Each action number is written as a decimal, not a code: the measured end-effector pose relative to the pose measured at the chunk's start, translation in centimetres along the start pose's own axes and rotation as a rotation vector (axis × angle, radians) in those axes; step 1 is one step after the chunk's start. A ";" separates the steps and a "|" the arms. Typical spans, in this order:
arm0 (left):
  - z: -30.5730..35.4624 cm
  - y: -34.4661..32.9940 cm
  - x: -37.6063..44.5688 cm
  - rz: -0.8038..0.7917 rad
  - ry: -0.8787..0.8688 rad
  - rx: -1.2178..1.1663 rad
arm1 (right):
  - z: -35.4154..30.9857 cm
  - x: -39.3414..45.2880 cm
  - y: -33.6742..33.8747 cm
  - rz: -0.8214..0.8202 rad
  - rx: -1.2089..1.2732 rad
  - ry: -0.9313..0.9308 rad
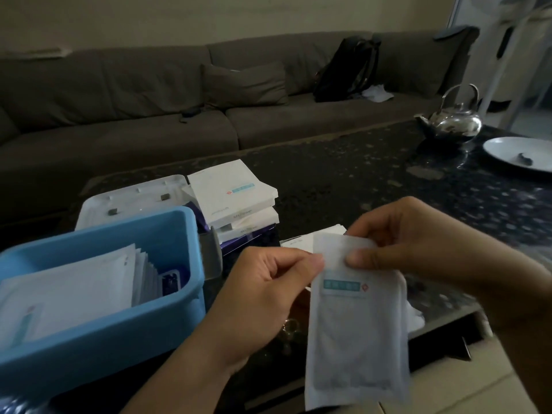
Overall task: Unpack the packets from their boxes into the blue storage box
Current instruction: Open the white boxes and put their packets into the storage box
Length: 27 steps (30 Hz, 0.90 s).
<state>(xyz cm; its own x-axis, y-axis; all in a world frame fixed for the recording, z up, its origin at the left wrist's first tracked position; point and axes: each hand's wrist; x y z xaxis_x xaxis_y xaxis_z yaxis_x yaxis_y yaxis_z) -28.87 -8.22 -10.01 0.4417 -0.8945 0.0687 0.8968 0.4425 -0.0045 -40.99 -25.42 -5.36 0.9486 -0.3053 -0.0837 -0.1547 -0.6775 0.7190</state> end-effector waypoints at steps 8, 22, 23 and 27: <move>2.4 1.7 -1.3 0.376 -0.034 -0.305 | -0.6 1.7 -3.7 0.464 0.581 -0.178; 4.7 7.5 -5.1 0.570 -0.112 -0.500 | -5.2 1.8 -7.0 0.021 0.900 -0.016; 4.9 8.4 -5.6 0.575 -0.099 -0.468 | -5.8 2.0 -7.0 0.005 0.887 -0.022; 6.0 11.5 -7.6 0.552 -0.087 -0.543 | -9.0 3.7 -7.1 -0.019 0.860 -0.018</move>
<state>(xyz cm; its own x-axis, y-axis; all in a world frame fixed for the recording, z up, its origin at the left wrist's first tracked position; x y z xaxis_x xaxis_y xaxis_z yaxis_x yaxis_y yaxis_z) -22.05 4.03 -4.58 0.8444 -0.5356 -0.0074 0.4449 0.7089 -0.5473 -33.91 -15.70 -4.53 0.9498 -0.2941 -0.1066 -0.3009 -0.9521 -0.0548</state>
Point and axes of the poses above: each hand's wrist, its own x-axis towards the middle knuckle, its own y-axis out of the back of the hand, z = x × y, and after that the axes turned 9 degrees about -x, right-handed
